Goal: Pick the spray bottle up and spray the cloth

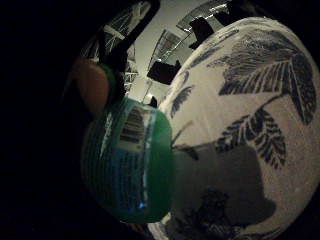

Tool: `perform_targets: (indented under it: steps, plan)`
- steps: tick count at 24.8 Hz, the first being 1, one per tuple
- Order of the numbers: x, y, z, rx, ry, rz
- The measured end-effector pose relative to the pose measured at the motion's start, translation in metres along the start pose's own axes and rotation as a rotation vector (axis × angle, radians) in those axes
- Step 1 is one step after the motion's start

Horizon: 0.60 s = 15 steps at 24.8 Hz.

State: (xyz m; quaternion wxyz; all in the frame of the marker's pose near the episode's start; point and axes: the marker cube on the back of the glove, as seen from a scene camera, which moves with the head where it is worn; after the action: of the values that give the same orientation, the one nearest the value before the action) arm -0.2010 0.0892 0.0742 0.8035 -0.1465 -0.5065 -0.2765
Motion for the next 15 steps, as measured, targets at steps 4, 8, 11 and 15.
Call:
perform_targets:
  steps: [4, 8, 11, 15]
  plan:
    - [-0.011, -0.009, 0.004, 0.077, -0.085, 0.001]
    - [-0.014, 0.001, 0.003, 0.080, -0.060, 0.022]
    - [-0.024, 0.020, -0.011, 0.098, -0.041, 0.040]
    - [-0.042, 0.061, -0.048, 0.094, 0.051, 0.037]
